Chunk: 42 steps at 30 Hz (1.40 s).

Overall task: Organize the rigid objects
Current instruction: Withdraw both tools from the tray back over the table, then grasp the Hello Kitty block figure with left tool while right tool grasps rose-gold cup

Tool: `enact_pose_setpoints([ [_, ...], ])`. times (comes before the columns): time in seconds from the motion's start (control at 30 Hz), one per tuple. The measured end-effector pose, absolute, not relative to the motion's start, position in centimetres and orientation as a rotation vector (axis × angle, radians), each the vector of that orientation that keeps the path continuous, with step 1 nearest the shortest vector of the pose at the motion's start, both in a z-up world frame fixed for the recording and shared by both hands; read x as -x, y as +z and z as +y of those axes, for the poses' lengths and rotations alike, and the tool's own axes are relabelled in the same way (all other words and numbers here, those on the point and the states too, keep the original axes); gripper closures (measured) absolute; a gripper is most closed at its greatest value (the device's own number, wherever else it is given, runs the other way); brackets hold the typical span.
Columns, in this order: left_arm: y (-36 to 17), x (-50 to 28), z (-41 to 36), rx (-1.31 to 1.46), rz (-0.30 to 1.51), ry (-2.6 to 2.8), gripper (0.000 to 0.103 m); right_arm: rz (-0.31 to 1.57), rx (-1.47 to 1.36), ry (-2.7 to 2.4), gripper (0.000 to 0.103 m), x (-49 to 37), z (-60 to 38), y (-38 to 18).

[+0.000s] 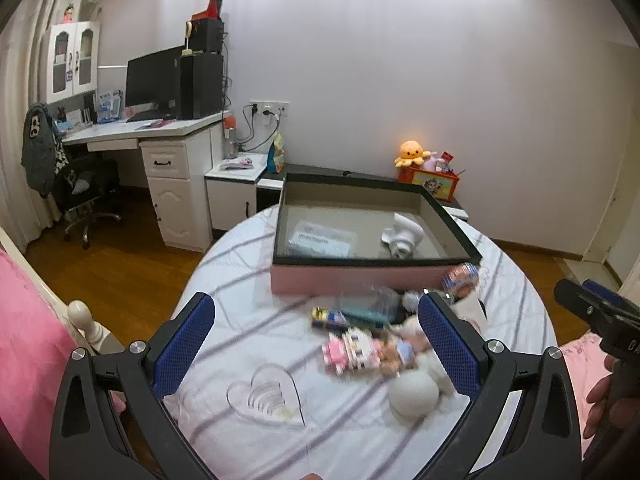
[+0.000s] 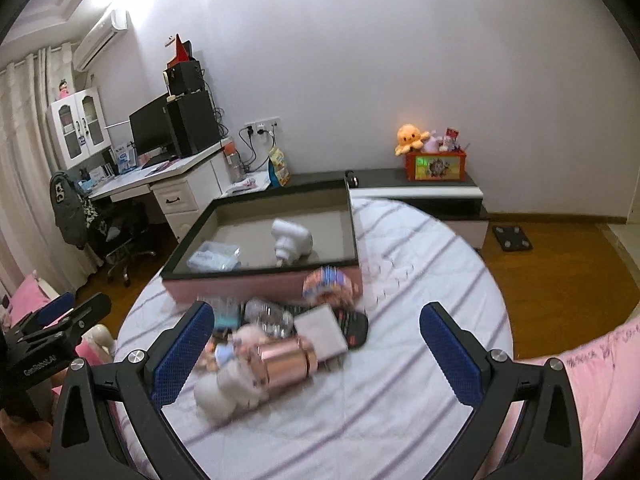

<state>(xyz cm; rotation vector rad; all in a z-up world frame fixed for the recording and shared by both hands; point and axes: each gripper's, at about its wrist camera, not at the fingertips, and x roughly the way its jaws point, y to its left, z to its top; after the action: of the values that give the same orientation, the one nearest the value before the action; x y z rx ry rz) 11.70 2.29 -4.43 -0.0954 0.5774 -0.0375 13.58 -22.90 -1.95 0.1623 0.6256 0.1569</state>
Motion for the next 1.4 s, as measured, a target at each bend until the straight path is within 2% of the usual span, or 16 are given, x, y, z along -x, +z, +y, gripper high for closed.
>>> enact_pose_setpoints([
  [0.2,-5.0,-10.1,2.5,0.100,0.592,-0.033,0.000,0.653,-0.160,0.158,0.000,-12.1,-23.0,-3.1],
  [1.03,-3.9,-8.2,2.4,0.083,0.545,-0.027,0.000,0.604,-0.139,0.166,0.000,-10.5,-22.6,-1.8],
  [1.4,-7.1,-10.5,2.2,0.071,0.648,-0.035,0.000,0.697,-0.160,0.178,0.000,-12.3,-22.5,-4.2],
])
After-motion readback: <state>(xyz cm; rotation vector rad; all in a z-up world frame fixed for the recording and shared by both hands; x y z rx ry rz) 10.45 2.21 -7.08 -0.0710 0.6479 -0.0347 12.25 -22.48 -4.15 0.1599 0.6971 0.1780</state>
